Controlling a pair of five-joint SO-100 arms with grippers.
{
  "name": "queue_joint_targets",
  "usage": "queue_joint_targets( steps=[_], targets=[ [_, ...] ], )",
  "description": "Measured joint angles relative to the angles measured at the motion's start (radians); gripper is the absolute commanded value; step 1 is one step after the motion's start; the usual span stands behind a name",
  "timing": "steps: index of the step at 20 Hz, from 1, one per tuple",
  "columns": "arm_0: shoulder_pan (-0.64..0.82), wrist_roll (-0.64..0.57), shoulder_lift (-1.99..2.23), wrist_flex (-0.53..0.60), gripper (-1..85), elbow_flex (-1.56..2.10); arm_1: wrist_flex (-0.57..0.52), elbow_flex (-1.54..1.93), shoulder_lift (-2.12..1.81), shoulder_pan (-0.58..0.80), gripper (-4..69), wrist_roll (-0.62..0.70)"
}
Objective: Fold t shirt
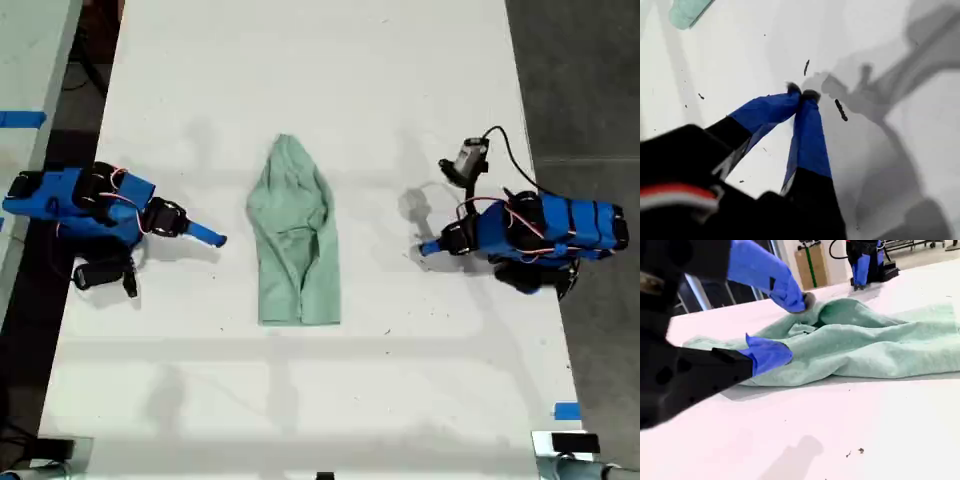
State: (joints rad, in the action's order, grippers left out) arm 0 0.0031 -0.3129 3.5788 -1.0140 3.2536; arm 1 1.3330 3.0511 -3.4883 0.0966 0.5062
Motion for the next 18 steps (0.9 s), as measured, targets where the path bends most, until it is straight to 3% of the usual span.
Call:
queue_joint_targets(
  steps=[2, 3, 4, 5, 6, 9, 12, 15, 16, 18],
  targets=[
    [0.025, 0.025, 0.0, 0.0, 14.1, 0.0, 0.0, 0.0, 0.0, 0.0, 1.1, 0.0],
    [0.029, 0.08, 0.0, 0.0, 22.1, 0.0, 0.0, 0.0, 0.0, -0.008, 1.1, 0.0],
    [0.008, 0.169, 0.002, 0.0, 22.0, 0.0, 0.0, 0.0, 0.0, -0.012, 1.1, 0.0],
    [-0.018, 0.265, 0.003, 0.0, 6.8, 0.0, 0.0, 0.0, 0.0, -0.015, 1.1, 0.0],
    [-0.029, 0.333, 0.005, 0.003, -0.3, 0.0, 0.0, 0.0, 0.0, -0.017, 1.0, -0.005],
    [-0.067, 0.341, 0.008, 0.028, -0.3, 0.0, 0.0, 0.0, 0.0, -0.077, 3.5, -0.071],
    [-0.103, 0.368, 0.008, 0.044, -0.3, 0.0, -0.002, 0.0, 0.0, -0.123, 5.9, -0.273],
    [-0.089, 0.439, -0.006, 0.084, -0.3, -0.028, -0.095, -0.058, 0.048, -0.135, 10.8, -0.252],
    [-0.072, 0.439, -0.051, 0.083, 1.8, -0.098, -0.141, -0.138, 0.172, -0.129, 12.5, -0.253],
    [-0.021, 0.408, -0.379, 0.063, 16.8, -0.331, -0.166, -0.428, 0.577, -0.133, 20.4, -0.255]
  ],
)
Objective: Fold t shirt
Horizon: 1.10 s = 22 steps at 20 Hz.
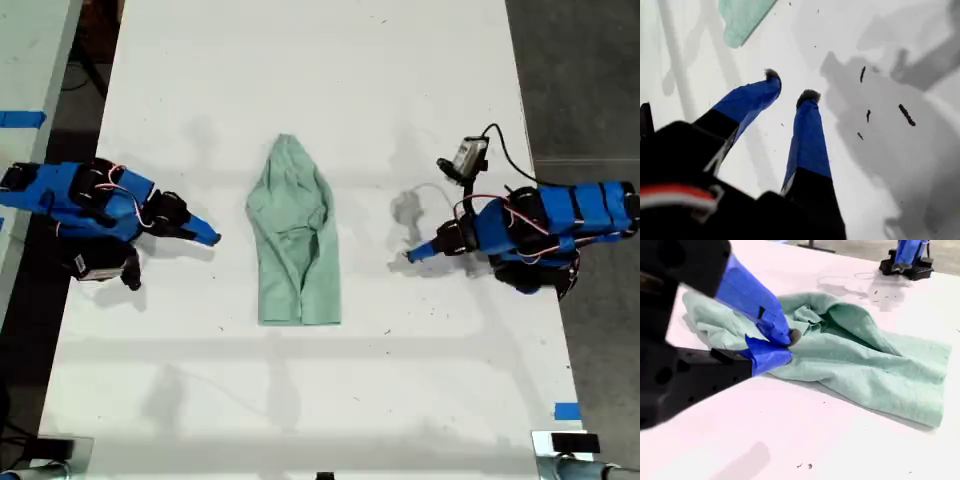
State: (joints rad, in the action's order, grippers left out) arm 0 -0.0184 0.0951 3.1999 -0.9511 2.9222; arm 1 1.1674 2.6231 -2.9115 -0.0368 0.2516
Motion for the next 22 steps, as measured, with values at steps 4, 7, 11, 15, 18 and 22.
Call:
queue_joint_targets(
  steps=[4, 7, 11, 15, 18, 22],
  targets=[
    [-0.029, 0.04, -0.954, -0.422, 32.7, -0.831, 0.135, -0.818, 0.916, -0.014, 32.6, 0.018],
    [-0.092, 0.075, -1.683, -0.577, 31.2, -1.482, 0.218, -1.239, 1.373, -0.018, 36.2, 0.028],
    [-0.169, 0.183, -2.031, -0.492, 27.8, -1.752, 0.255, -1.516, 1.706, -0.041, 35.2, 0.017],
    [-0.242, 0.268, -2.057, -0.468, 23.4, -1.761, 0.255, -1.606, 1.819, -0.074, 34.3, -0.002],
    [-0.267, 0.302, -2.074, -0.472, -0.3, -1.761, 0.253, -1.614, 1.861, -0.11, 31.9, -0.028],
    [-0.264, 0.321, -2.126, -0.436, -0.3, -1.761, 0.235, -1.623, 1.893, -0.152, 1.9, -0.054]
  ],
)
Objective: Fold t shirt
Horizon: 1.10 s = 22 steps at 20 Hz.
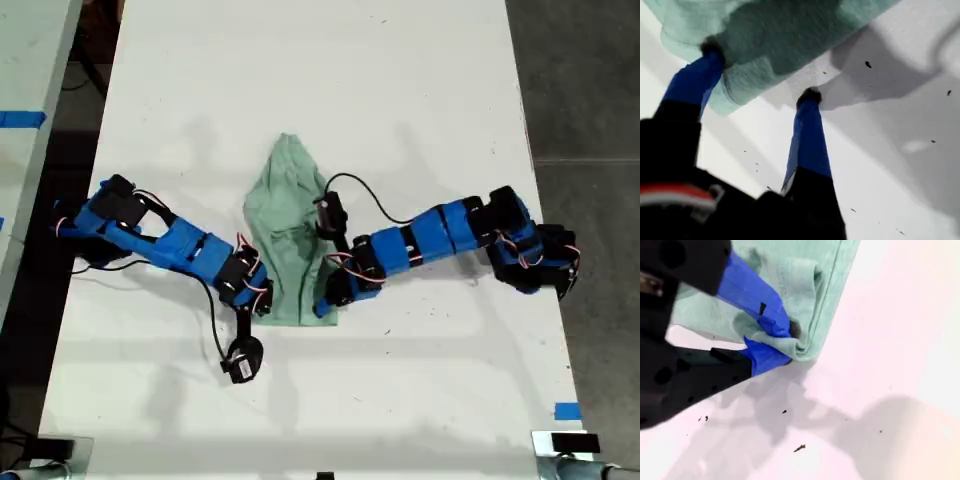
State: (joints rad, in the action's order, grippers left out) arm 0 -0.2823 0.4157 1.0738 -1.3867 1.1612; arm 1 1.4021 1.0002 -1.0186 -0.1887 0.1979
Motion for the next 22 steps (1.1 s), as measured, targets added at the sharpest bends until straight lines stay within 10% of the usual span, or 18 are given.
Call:
queue_joint_targets(
  steps=[14, 22],
  targets=[
    [-0.101, -0.061, 0.212, 0.077, -0.3, -0.057, -0.012, -0.078, -0.12, -0.11, 0.5, 0.032],
    [0.204, -0.202, 0.397, -0.158, -0.3, -0.043, -0.012, -0.08, -0.337, 0.224, 0.9, 0.301]
  ],
)
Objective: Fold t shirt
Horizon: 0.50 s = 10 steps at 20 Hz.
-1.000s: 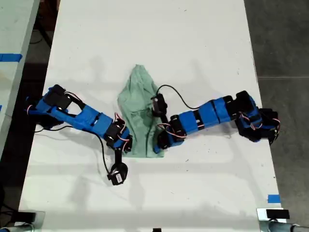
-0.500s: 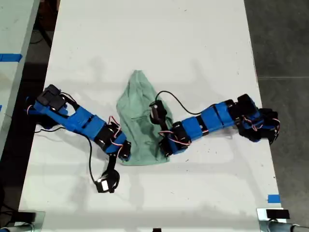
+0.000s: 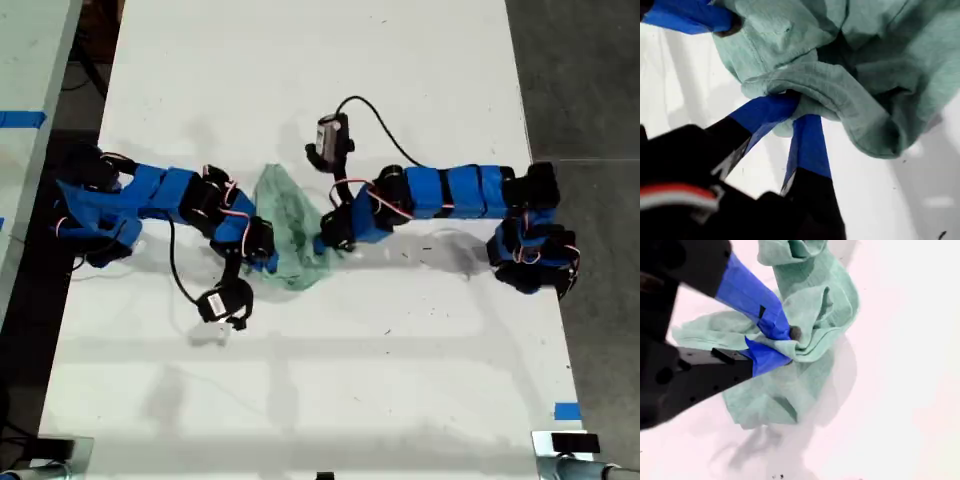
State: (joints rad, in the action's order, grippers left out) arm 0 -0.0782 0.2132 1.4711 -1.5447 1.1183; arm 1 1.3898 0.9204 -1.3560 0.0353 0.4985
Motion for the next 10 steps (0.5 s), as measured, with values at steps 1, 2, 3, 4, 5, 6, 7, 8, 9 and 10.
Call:
queue_joint_targets(
  steps=[1, 2, 3, 4, 5, 6, 7, 8, 9, 10],
  targets=[
    [0.046, -0.037, -0.002, -0.009, -0.3, 0.002, -0.002, 0.0, 0.0, 0.044, 0.9, 0.023],
    [0.091, -0.066, -0.002, -0.02, -0.3, 0.002, -0.012, 0.0, 0.0, 0.087, 1.0, 0.046],
    [0.135, -0.097, -0.002, -0.031, -0.3, 0.006, -0.017, 0.0, 0.0, 0.127, 1.0, 0.066],
    [0.175, -0.118, -0.002, -0.037, -0.3, 0.035, -0.02, 0.0, 0.0, 0.166, 1.0, 0.084],
    [0.213, -0.133, 0.0, -0.037, 0.1, 0.075, -0.021, 0.0, 0.0, 0.201, 1.0, 0.104],
    [0.249, -0.144, 0.017, -0.037, 5.8, 0.118, -0.021, 0.0, 0.0, 0.235, 3.2, 0.123],
    [0.284, -0.155, 0.043, -0.037, 21.9, 0.164, -0.021, 0.0, 0.0, 0.264, 11.6, 0.138],
    [0.316, -0.172, 0.078, -0.038, 26.1, 0.206, -0.021, 0.0, 0.0, 0.29, 18.4, 0.15],
    [0.351, -0.181, 0.115, -0.037, 27.3, 0.255, -0.021, 0.0, 0.0, 0.314, 29.2, 0.167],
    [0.387, -0.195, 0.164, -0.038, 28.0, 0.325, -0.011, 0.0, 0.002, 0.336, 36.1, 0.181]
  ],
)
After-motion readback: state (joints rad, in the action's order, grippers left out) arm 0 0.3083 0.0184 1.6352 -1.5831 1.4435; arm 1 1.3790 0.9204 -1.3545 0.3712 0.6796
